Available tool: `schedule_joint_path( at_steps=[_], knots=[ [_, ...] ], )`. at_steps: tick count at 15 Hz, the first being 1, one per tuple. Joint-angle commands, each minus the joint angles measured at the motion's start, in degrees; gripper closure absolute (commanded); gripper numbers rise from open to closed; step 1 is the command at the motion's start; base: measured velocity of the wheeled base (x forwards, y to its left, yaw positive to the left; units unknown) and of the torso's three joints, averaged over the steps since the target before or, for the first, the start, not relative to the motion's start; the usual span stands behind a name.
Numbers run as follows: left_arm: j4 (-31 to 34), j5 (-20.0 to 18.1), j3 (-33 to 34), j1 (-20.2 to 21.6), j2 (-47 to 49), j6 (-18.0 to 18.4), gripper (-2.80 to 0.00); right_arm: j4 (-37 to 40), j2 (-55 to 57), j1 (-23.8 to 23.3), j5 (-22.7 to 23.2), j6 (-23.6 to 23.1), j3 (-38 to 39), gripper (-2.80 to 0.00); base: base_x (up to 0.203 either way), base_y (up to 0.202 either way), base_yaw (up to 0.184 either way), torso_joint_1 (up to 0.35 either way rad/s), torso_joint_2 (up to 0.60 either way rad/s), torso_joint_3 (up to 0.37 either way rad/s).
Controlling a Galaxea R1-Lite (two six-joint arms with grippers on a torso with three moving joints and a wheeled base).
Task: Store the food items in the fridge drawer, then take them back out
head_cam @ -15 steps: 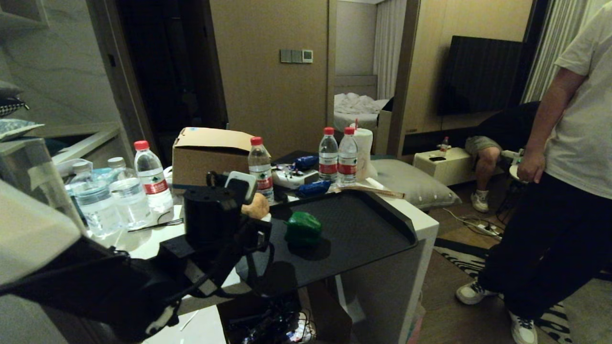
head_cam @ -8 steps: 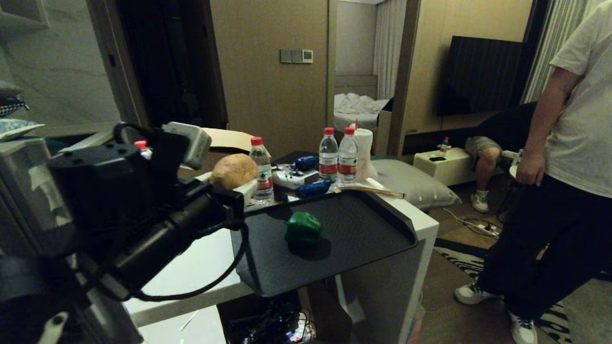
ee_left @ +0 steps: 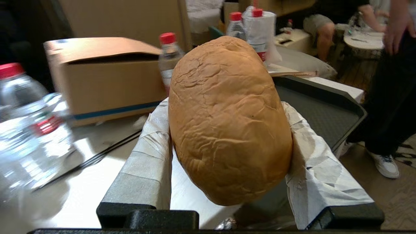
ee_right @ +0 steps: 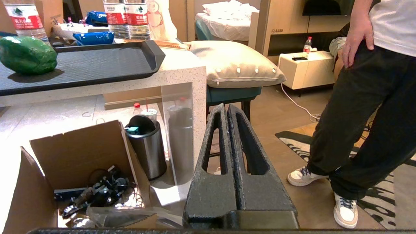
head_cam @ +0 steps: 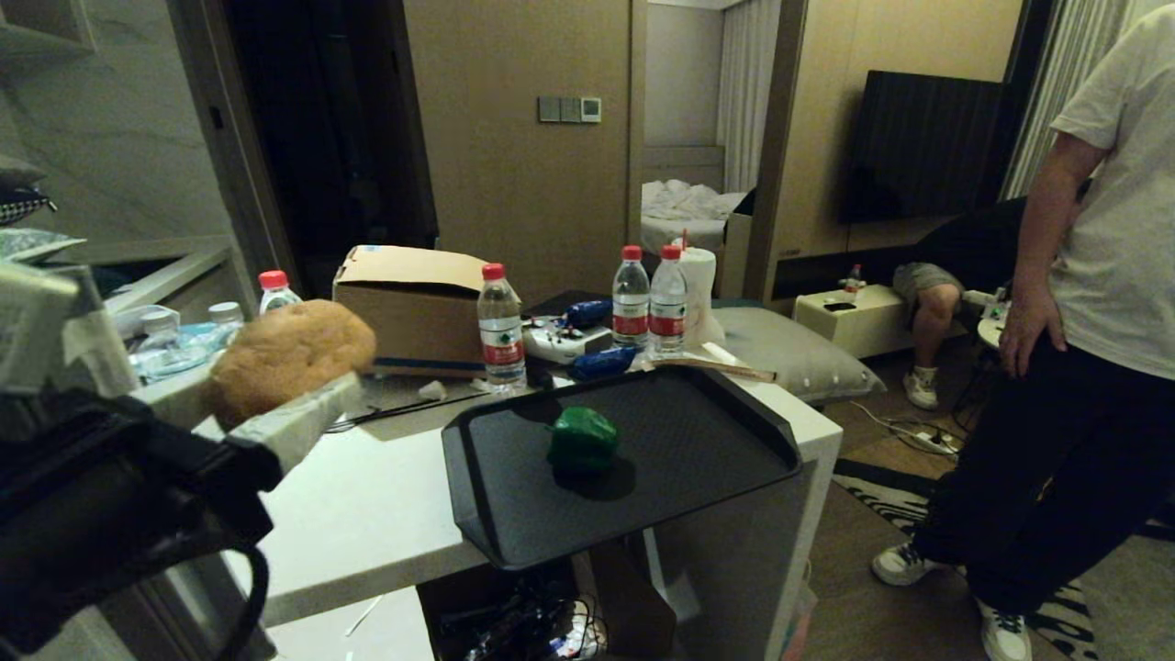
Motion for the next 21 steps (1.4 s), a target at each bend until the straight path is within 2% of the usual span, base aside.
schedule_joint_path(
  at_steps=[1,3,5,6,7,10,13,14,18,21],
  knots=[
    [4.4,1.7,2.2,3.8,-10.6,0.2,0.00,-0.1,0.0,0.0,0.0,0.0,1.8,0.00,0.000,0.000,0.000,0.000,0.00,0.000],
    [7.4,2.3,3.6,13.6,-15.3,0.5,0.00,-0.1,0.0,0.0,-0.1,0.0,1.8,0.00,0.000,0.000,0.000,0.000,0.00,0.000],
    [11.9,2.5,5.1,25.5,-22.6,0.7,0.00,-0.1,0.0,0.0,0.0,-0.1,1.8,0.00,0.000,0.000,0.000,0.000,0.00,0.000],
    [15.0,2.2,6.7,29.0,-26.6,1.1,0.00,-0.1,0.0,0.0,0.0,-0.2,1.8,0.00,0.000,0.000,0.000,0.000,0.00,0.000],
    [18.1,1.0,9.2,30.3,-30.1,2.3,0.00,-0.1,0.0,0.0,0.0,-0.2,1.8,0.00,0.000,0.000,0.000,0.000,0.00,0.000],
    [23.7,-7.5,18.7,31.2,-35.7,4.2,0.00,-0.1,0.0,0.0,0.0,0.0,1.8,0.00,0.000,0.000,0.000,0.000,0.00,0.000],
    [26.2,-11.6,24.8,31.2,-41.5,3.9,0.00,-0.1,0.0,0.0,0.0,0.0,1.8,0.00,0.000,0.000,0.000,0.000,0.00,0.000],
    [28.4,-13.4,24.8,31.2,-42.3,2.3,0.00,-0.1,0.0,0.0,0.0,0.0,1.8,0.00,0.000,0.000,0.000,0.000,0.00,0.000],
    [31.9,-13.7,25.9,31.5,-48.5,0.9,0.00,-0.1,0.0,0.0,0.0,-0.1,1.8,0.00,0.000,0.000,0.000,0.000,0.00,0.000],
    [36.7,-15.6,26.1,32.5,-53.0,0.0,0.00,-0.1,0.0,0.0,0.0,-0.1,1.8,0.00,0.000,0.000,0.000,0.000,0.00,0.000]
  ],
)
